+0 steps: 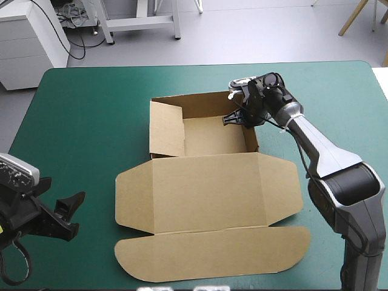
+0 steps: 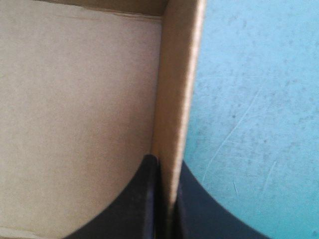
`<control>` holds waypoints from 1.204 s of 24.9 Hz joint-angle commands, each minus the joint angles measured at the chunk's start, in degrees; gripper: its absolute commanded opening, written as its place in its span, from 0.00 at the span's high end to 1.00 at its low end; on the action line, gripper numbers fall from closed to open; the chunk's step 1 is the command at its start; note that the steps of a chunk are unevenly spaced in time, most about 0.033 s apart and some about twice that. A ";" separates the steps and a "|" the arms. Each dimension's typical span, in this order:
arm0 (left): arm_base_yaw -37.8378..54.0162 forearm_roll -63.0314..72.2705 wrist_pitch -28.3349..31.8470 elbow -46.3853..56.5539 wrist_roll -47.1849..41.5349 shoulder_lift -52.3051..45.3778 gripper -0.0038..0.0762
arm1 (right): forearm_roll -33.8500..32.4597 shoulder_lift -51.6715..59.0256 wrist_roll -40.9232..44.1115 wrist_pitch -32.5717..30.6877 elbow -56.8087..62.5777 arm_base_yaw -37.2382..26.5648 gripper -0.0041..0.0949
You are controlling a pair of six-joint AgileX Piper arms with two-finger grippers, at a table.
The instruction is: Fold the box
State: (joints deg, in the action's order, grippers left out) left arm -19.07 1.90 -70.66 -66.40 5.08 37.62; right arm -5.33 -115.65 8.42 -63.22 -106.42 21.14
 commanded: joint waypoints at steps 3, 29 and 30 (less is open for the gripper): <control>-0.19 0.03 2.45 -1.10 -0.46 0.29 0.34 | -4.29 7.43 -4.48 -1.15 -1.59 -9.91 0.98; -0.19 -1.90 2.10 -1.10 -0.36 0.29 0.34 | 6.07 9.60 -16.29 7.47 8.03 -47.61 0.93; -0.19 -2.22 2.10 -1.10 -0.47 0.29 0.34 | 6.39 9.60 -16.55 7.62 8.03 -47.61 0.88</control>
State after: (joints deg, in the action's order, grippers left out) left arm -19.07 0.00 -71.45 -66.40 5.08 37.62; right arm 0.56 -109.43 -6.83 -57.84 -97.08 -26.06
